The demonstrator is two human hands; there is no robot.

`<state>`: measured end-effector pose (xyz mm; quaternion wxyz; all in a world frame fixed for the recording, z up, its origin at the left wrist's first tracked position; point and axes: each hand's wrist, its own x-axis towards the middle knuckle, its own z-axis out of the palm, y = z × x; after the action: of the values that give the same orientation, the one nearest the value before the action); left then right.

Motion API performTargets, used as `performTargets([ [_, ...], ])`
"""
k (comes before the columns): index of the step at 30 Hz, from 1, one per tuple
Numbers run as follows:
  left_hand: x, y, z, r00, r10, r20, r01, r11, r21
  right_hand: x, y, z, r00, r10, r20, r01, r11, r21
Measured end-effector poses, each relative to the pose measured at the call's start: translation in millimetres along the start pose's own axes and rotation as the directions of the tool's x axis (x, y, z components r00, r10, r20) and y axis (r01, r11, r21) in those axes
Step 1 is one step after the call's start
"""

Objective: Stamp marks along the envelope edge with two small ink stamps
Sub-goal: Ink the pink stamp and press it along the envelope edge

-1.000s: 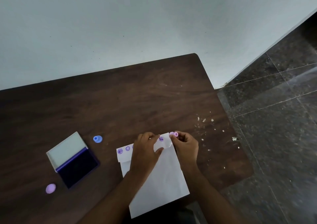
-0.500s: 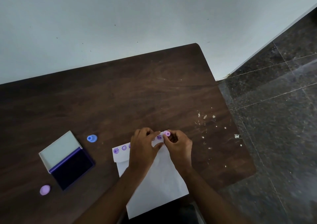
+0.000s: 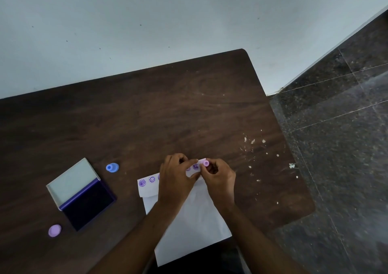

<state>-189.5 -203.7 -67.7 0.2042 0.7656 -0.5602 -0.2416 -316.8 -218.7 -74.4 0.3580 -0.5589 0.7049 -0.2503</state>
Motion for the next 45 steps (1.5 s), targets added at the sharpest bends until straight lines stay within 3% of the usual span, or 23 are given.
performTargets([
  [11, 1.8, 0.7, 2.0, 1.0, -0.011, 0.005, 0.011, 0.998, 0.061, 6.2, 8.8, 1.9, 0.989, -0.14, 0.048, 0.143, 0.988, -0.065],
  [32, -1.9, -1.5, 6.6, 1.0, -0.016, 0.002, 0.015, 0.996, 0.088, 12.6, 12.6, 1.4, 0.971, -0.223, 0.086, 0.229, 0.971, -0.063],
  [36, -2.6, 0.5, 4.0, 1.0, 0.001, -0.007, 0.0, 0.994, 0.111, 13.7, 7.1, -1.6, 0.977, -0.145, 0.156, 0.156, 0.986, -0.064],
  [39, -3.2, 2.4, 1.5, 1.0, -0.005, 0.012, 0.004, 0.992, 0.127, 13.5, -3.2, -9.3, 0.99, -0.004, 0.143, 0.01, 0.999, -0.042],
  [42, -2.3, 3.1, -0.2, 1.0, -0.023, 0.019, 0.021, 0.994, 0.109, 5.7, -4.3, -22.2, 0.972, 0.233, -0.004, -0.227, 0.951, 0.209],
  [45, -2.4, 3.8, -1.1, 0.999, -0.026, 0.034, 0.022, 0.992, 0.128, -3.9, 1.8, -29.0, 0.931, 0.365, -0.008, -0.339, 0.871, 0.357],
])
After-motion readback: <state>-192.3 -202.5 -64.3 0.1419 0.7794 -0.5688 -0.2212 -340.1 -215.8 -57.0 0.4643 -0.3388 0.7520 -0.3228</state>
